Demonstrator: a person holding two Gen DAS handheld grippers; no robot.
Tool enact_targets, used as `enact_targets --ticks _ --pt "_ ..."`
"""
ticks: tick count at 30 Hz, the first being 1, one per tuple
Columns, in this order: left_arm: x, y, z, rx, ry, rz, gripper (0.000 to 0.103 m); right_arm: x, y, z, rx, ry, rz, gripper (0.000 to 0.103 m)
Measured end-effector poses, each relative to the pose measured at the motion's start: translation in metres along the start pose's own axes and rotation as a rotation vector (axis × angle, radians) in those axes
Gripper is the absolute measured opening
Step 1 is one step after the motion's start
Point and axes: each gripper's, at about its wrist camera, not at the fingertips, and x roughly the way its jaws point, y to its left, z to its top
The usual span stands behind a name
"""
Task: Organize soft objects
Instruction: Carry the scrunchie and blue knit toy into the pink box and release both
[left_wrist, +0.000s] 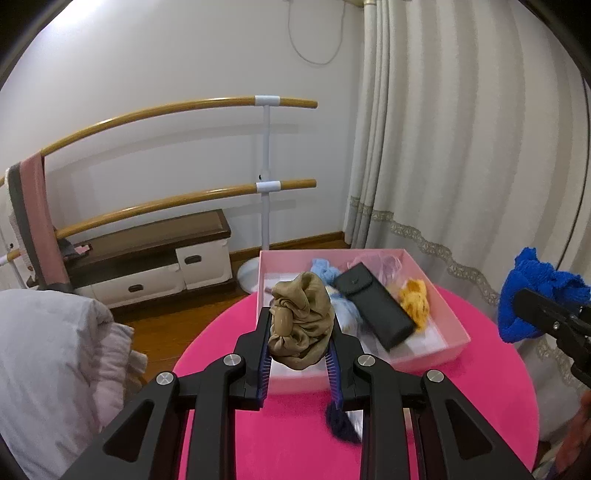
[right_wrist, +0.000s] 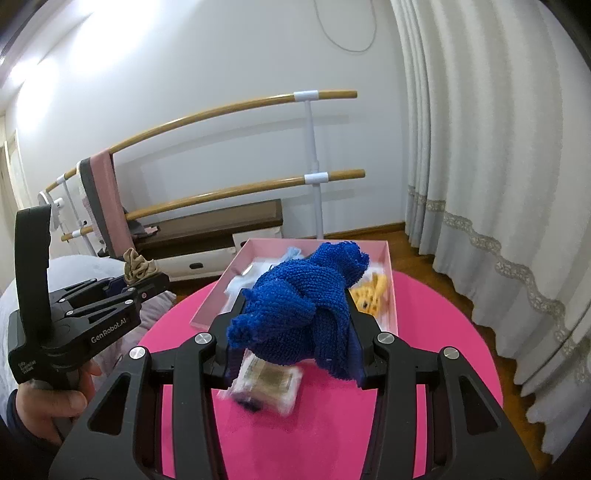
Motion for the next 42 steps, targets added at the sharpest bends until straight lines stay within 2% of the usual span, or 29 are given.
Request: enact_targets --ticks 15,22,31,32,33,34,35,36,37,41,42 --pt "0.149 0.010 0.087 -0.004 0.050 -0.018 0.023 0.095 -0.038 0.065 -0.006 0.059 -0.028 0.042" --pt "0.217 0.010 0.112 -0.013 0.087 -0.021 0.023 0.140 -0.051 0.074 0.003 0.117 -0.026 0.042" --pt "0.308 0.005 0.138 0.004 0.181 -0.022 0.027 0.193 -0.071 0.073 0.038 0.205 -0.018 0.045" --pt "0.319 0.003 0.140 0.010 0.200 -0.020 0.033 0.202 -0.073 0.072 0.050 0.227 -0.011 0.047" --pt "0.333 0.003 0.142 0.006 0.221 -0.012 0.048 0.210 -0.075 0.071 0.058 0.247 -0.006 0.052" --pt "0.340 0.003 0.144 -0.002 0.227 0.000 0.057 0.216 -0.078 0.069 0.070 0.261 -0.003 0.056" --pt "0.346 0.002 0.148 -0.008 0.226 0.009 0.071 0.219 -0.080 0.068 0.082 0.265 -0.001 0.059" --pt "0.350 0.003 0.150 -0.012 0.220 0.019 0.079 0.222 -0.083 0.065 0.097 0.272 0.002 0.068" --pt "0.351 0.002 0.152 -0.012 0.211 0.028 0.081 0.223 -0.086 0.063 0.107 0.275 0.006 0.075" --pt "0.351 -0.001 0.151 -0.007 0.185 0.063 0.090 0.213 -0.096 0.057 0.147 0.254 0.019 0.092" --pt "0.351 -0.001 0.152 -0.010 0.178 0.069 0.093 0.208 -0.097 0.057 0.156 0.241 0.019 0.101"
